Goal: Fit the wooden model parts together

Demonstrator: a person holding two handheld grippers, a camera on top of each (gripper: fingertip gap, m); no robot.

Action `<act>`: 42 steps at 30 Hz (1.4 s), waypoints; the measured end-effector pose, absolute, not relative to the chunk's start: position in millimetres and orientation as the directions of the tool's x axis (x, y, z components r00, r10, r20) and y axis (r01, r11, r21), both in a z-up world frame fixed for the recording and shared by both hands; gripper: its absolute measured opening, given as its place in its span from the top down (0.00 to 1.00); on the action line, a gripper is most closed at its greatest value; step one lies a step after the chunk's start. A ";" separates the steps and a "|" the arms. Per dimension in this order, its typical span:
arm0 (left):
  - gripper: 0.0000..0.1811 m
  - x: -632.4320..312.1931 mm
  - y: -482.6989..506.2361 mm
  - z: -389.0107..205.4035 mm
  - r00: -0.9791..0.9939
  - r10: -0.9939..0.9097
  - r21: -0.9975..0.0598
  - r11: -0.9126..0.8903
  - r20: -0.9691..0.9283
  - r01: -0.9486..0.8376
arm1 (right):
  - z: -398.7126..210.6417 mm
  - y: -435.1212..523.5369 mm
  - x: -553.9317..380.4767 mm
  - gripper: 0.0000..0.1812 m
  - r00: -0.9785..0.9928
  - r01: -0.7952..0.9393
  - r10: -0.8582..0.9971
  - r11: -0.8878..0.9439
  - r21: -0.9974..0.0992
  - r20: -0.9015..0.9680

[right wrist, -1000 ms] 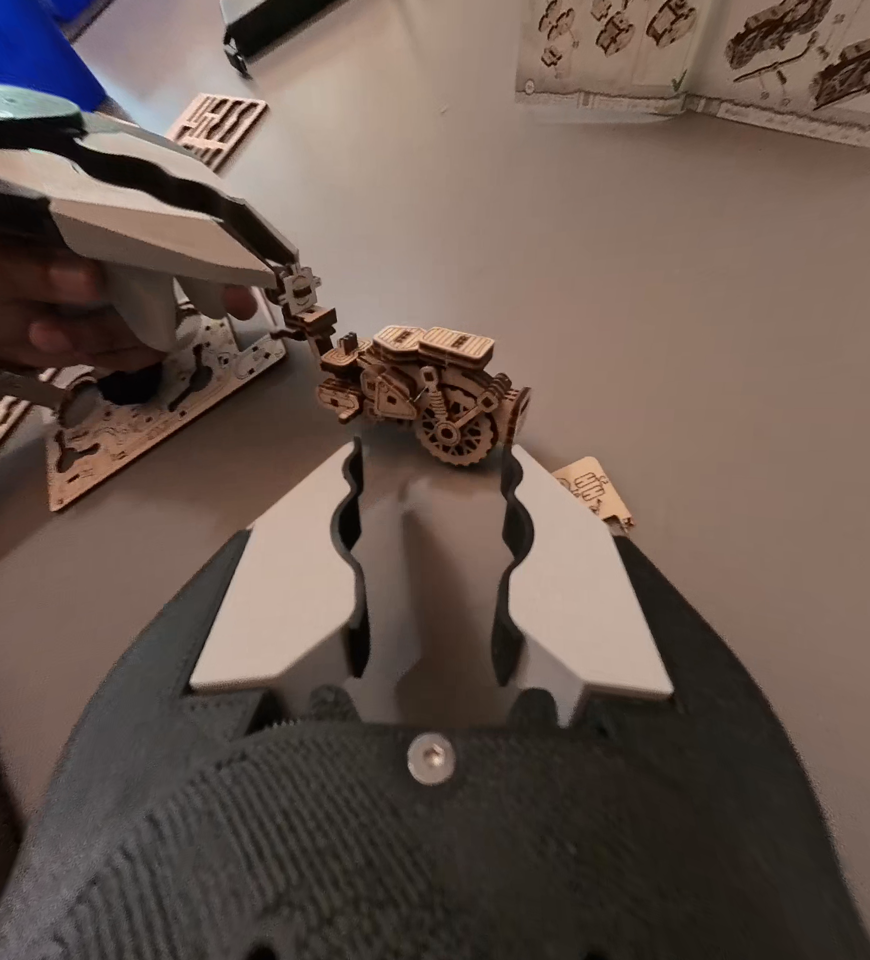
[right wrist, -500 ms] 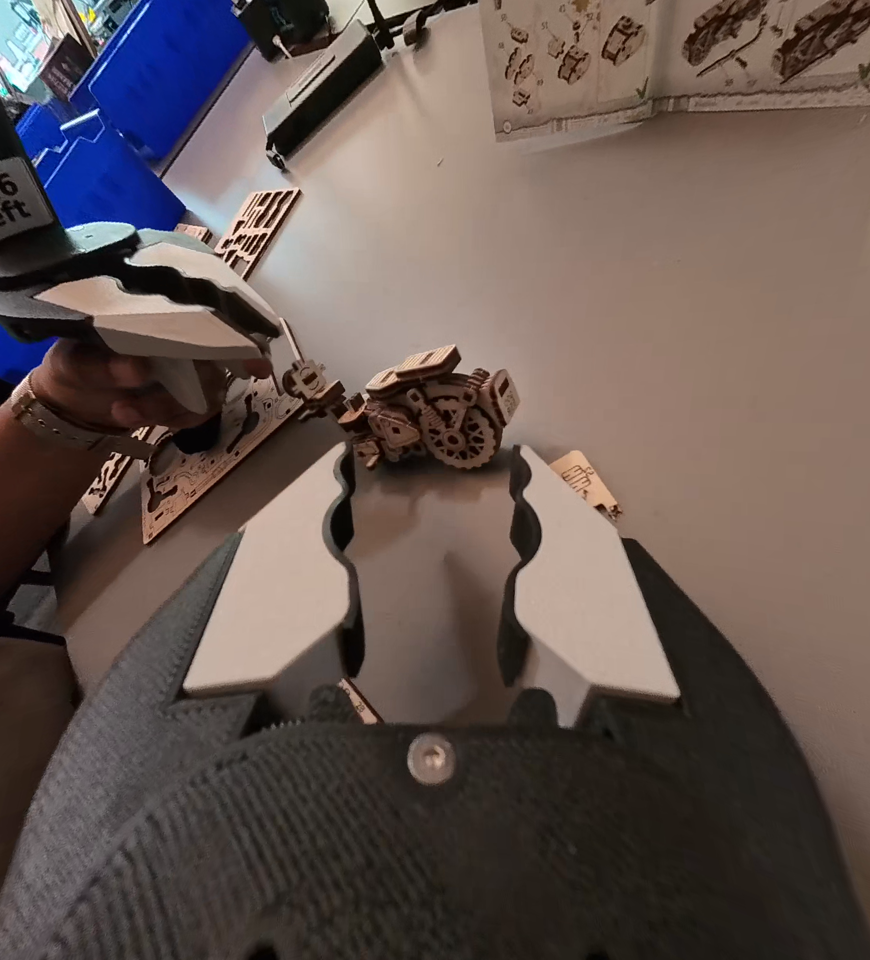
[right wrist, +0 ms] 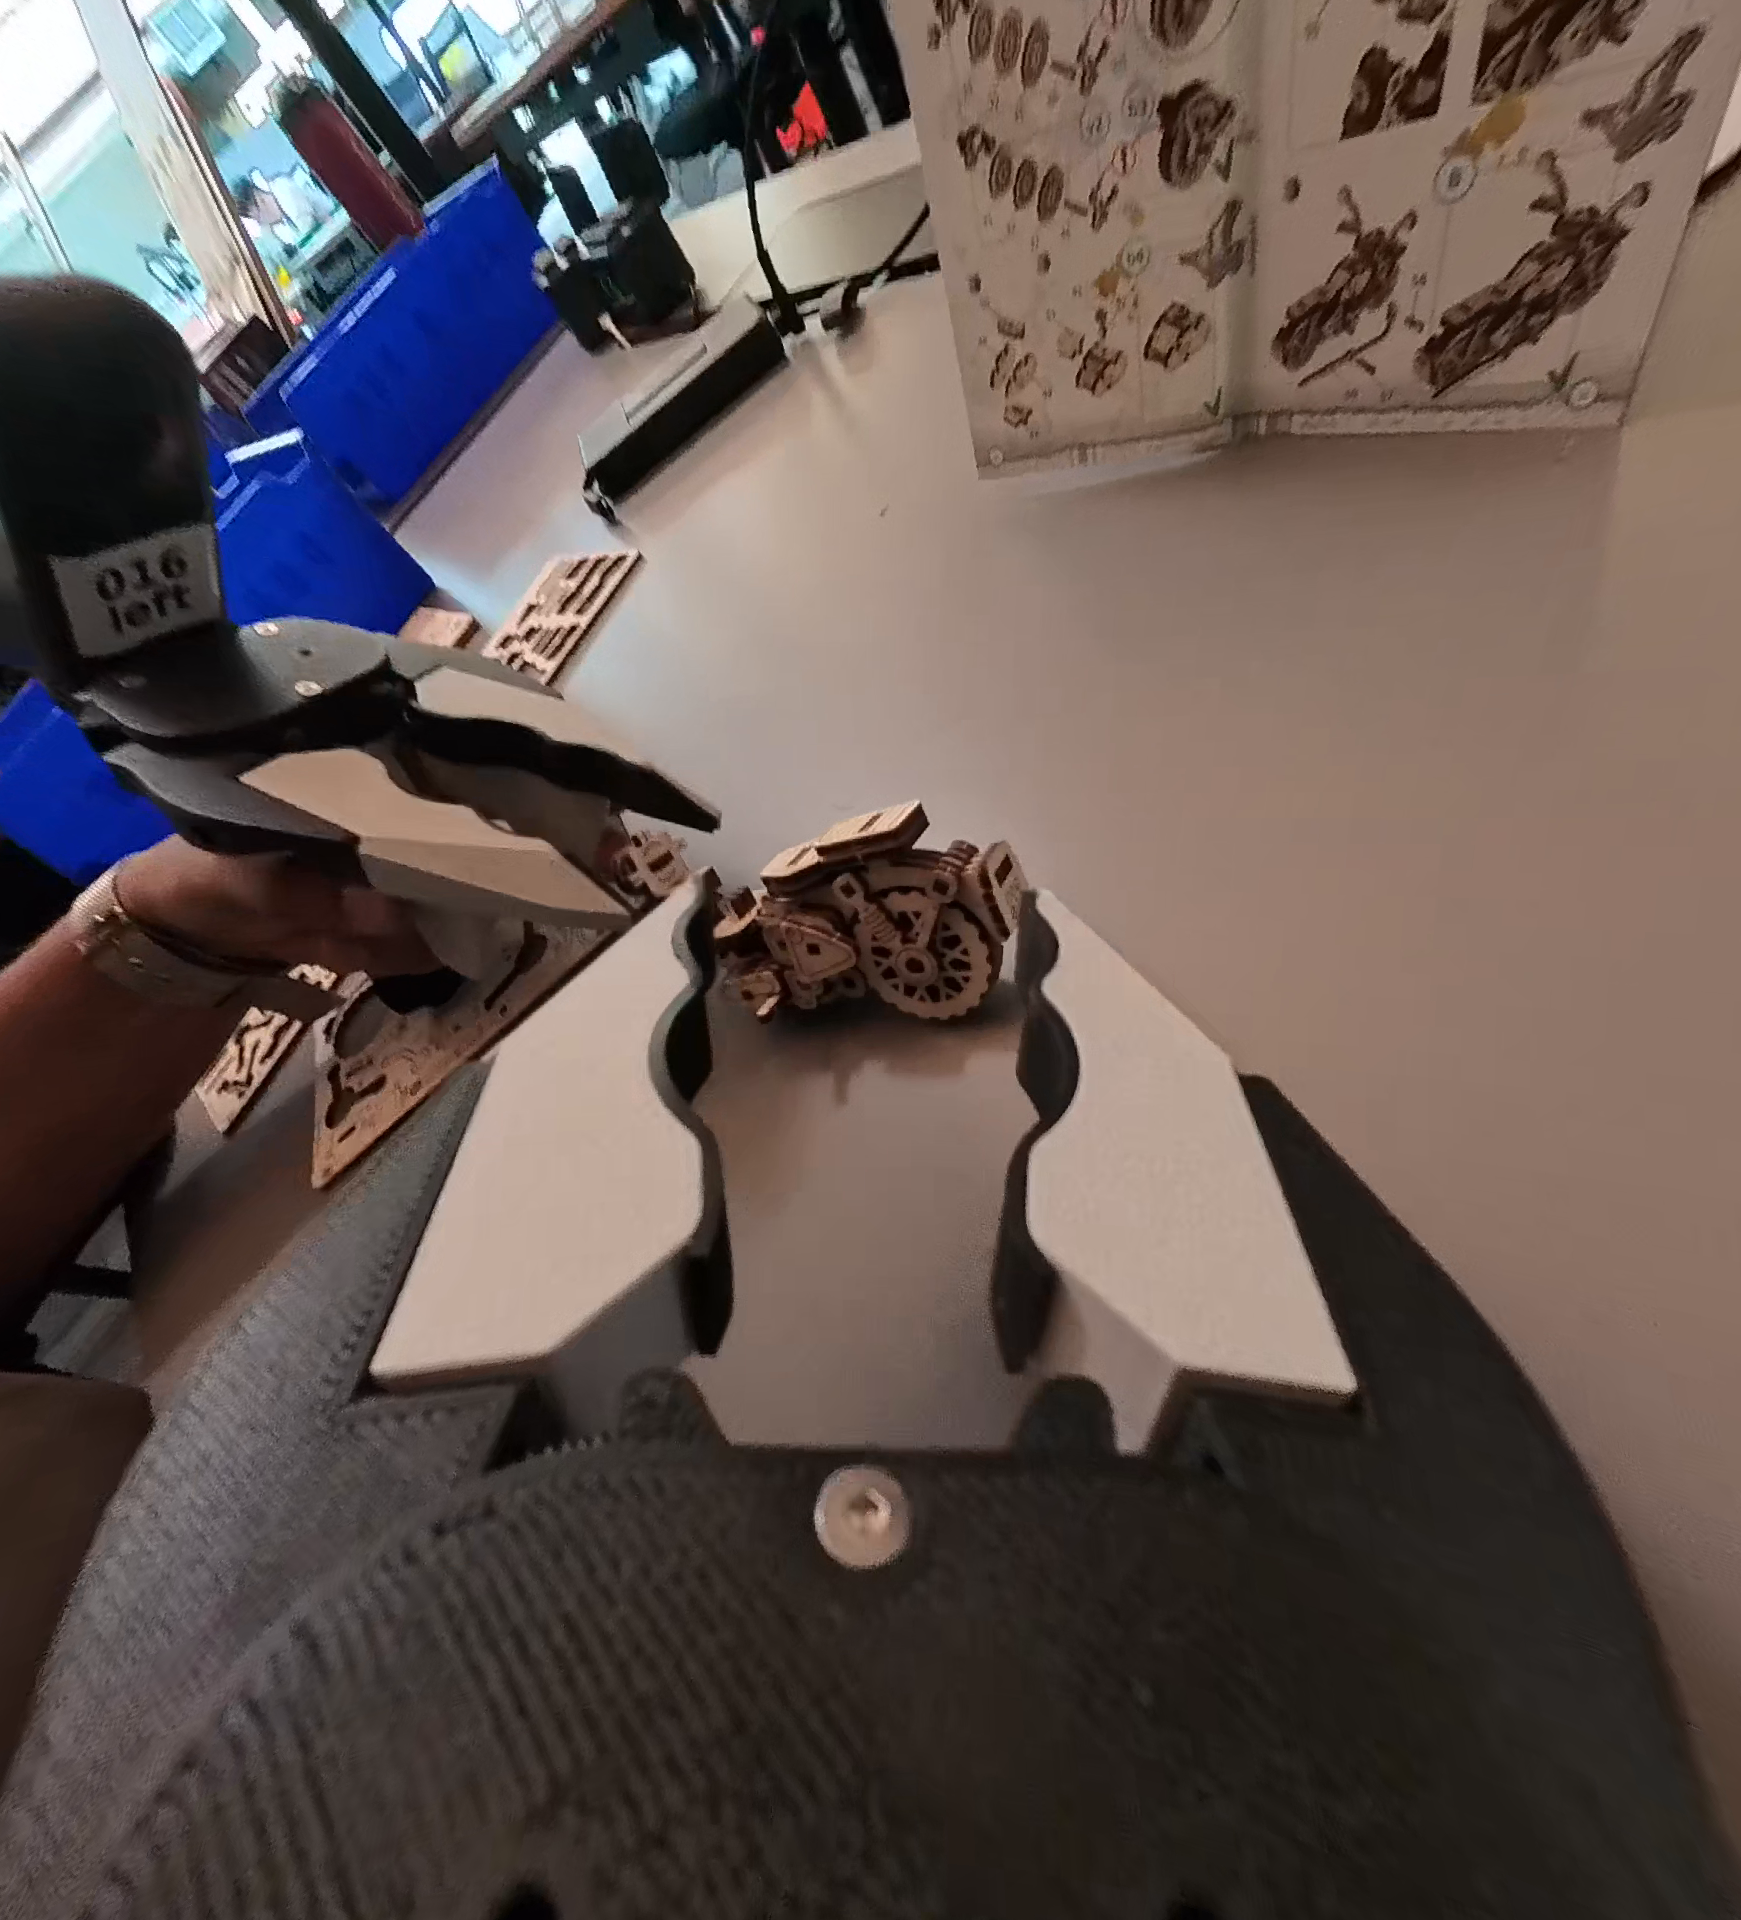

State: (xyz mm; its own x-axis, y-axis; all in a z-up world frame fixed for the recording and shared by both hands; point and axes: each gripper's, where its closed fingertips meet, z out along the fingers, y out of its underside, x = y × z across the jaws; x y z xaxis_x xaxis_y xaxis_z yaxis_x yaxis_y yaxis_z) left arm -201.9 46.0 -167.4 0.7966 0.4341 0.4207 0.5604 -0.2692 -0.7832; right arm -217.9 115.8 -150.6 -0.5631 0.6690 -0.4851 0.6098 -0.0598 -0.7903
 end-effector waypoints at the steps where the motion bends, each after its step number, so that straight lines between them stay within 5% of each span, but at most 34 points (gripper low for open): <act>1: 0.80 -202.4 46.0 -167.4 0.794 0.436 -0.782 -0.266 0.423 0.563 | -148.2 116.6 -218.6 0.69 -0.561 0.606 0.664 -0.076 -0.791 -0.494; 20: 0.88 -197.3 57.1 -174.1 0.801 0.459 -0.768 -0.324 0.384 0.553 | -143.6 115.8 -219.9 0.70 -0.563 0.590 0.660 -0.101 -0.801 -0.497; 29: 0.88 -209.4 53.4 -175.5 0.872 0.480 -0.808 -0.474 0.095 0.349 | -139.3 119.7 -221.4 0.70 -0.557 0.586 0.660 -0.119 -0.802 -0.505; 42: 0.88 -239.8 69.8 -170.6 0.926 0.377 -0.802 -0.557 -0.010 0.218 | -123.2 141.9 -212.5 0.70 -0.536 0.540 0.693 -0.157 -0.827 -0.482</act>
State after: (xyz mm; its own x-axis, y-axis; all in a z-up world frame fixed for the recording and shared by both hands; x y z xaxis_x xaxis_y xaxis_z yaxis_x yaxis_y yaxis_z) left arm -239.8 69.8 -170.6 0.9263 0.3767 -0.0099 0.2179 -0.5568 -0.8015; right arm -212.5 141.9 -123.2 -0.5360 0.6931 -0.4819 0.5403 -0.1569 -0.8267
